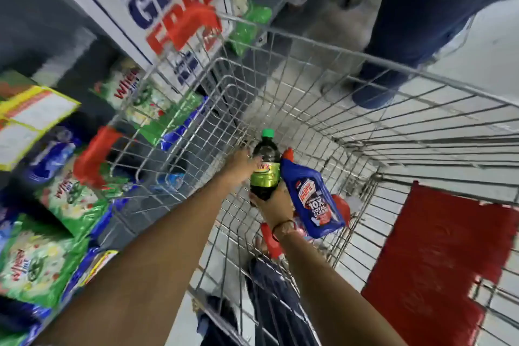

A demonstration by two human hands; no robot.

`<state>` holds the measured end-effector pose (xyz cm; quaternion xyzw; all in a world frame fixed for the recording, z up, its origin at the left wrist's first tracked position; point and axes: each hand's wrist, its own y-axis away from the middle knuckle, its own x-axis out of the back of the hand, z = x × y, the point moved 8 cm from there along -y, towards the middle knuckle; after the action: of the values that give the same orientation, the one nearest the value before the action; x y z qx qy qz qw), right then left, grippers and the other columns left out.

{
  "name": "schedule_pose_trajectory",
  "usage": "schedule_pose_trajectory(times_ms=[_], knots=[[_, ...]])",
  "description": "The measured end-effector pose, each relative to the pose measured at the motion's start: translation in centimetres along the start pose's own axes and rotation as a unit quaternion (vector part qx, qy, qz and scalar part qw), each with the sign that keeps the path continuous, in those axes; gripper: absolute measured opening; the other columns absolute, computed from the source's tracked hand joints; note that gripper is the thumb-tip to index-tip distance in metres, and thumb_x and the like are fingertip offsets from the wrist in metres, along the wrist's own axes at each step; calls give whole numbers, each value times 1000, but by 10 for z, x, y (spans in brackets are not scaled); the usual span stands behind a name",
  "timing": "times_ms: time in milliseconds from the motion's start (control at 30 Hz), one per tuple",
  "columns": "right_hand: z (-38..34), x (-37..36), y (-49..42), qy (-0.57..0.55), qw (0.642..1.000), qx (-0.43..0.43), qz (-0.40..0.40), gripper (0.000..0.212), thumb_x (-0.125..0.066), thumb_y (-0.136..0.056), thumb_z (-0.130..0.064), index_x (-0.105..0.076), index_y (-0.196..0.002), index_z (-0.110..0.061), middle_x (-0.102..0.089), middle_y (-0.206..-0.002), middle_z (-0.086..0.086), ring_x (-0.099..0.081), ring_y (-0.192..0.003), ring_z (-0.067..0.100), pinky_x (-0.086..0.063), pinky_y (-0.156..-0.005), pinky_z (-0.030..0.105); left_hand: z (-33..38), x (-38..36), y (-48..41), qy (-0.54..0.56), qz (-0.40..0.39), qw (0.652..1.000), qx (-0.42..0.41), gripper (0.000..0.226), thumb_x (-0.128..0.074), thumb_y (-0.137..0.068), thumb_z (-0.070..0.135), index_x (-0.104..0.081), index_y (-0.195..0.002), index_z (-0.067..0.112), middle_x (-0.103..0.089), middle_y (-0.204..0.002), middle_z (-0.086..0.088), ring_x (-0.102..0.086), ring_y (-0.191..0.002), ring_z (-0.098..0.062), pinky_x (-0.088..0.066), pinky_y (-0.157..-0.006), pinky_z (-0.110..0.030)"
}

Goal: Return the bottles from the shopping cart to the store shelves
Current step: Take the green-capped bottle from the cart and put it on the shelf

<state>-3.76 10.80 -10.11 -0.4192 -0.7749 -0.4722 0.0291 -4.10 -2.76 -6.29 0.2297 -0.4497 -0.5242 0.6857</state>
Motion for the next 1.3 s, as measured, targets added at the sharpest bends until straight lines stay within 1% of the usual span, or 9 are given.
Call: schedule_pose_trajectory(times_ms=[100, 200, 367, 467, 600, 733, 967, 1200, 1300], knots=[[1, -1, -10, -35, 999, -2, 5, 73, -82, -65, -25, -41, -123, -7, -62, -116, 11, -60, -104, 28, -51, -91, 41, -6, -12, -16, 125, 9, 990, 56, 34, -44, -94, 33, -56, -110, 6, -62, -111, -14, -60, -101, -30, -50, -93, -44], [7, 4, -10, -53, 998, -4, -17, 67, -81, -65, -22, -46, -120, -8, -66, -109, 10, -63, -90, 25, -53, -80, 36, -13, -20, -10, 196, -14, 974, 109, 24, -42, -95, 32, -54, -89, 13, -57, -93, -6, -56, -80, -20, -46, -71, -32], [-12, 22, 15, -131, 987, 25, -92, 61, -82, -66, -18, -51, -119, -13, -68, -114, 12, -68, -88, 20, -58, -84, 32, -11, 1, 19, 262, -69, 957, 107, 51, -43, -92, 47, -47, -120, 5, -57, -111, -12, -53, -106, -27, -43, -96, -39], [-41, 33, 43, -182, 974, 65, -117, 61, -84, -63, -21, -55, -116, -16, -67, -115, 12, -65, -103, 29, -51, -95, 51, 11, 23, 45, 308, -75, 947, 58, 53, -51, -85, 50, -45, -119, 9, -59, -100, -7, -57, -97, -23, -46, -77, -33], [-82, 48, 85, -195, 965, 127, -121, 54, -83, -54, -40, -63, -103, -29, -73, -105, 4, -69, -98, 23, -53, -92, 51, 41, 65, 85, 304, -76, 949, -41, 65, -62, -69, 56, -54, -116, 12, -66, -106, -7, -61, -102, -24, -48, -82, -33], [-123, 55, 119, -150, 964, 179, -126, 58, -83, -56, -44, -61, -107, -28, -74, -100, -4, -70, -92, 12, -56, -89, 45, 49, 115, 123, 333, -19, 936, -115, 29, -64, -78, 44, -66, -95, 20, -73, -88, 4, -66, -88, -15, -51, -77, -28], [-224, 40, 223, -90, 922, 358, -114, 41, -83, -61, -30, -62, -95, -36, -71, -87, -13, -67, -81, -3, -52, -73, 14, 42, 210, 247, 403, 87, 877, -249, 16, -64, -82, 28, -68, -92, 17, -75, -76, 8, -68, -69, -4, -53, -61, -17], [-295, -38, 328, -60, 857, 492, -141, 51, -85, -59, -28, -56, -101, -37, -69, -93, -19, -65, -90, -3, -52, -82, 18, -26, 307, 384, 402, 244, 808, -356, 17, -70, -76, 11, -68, -90, 20, -75, -73, 13, -68, -74, -2, -53, -67, -16], [-319, -96, 367, -2, 835, 518, -183, 57, -85, -59, -34, -55, -106, -21, -71, -104, -1, -66, -99, 12, -54, -89, 37, -81, 345, 430, 387, 315, 778, -381, 32, -73, -71, 6, -67, -98, 23, -76, -80, 17, -67, -80, 2, -51, -69, -12]])
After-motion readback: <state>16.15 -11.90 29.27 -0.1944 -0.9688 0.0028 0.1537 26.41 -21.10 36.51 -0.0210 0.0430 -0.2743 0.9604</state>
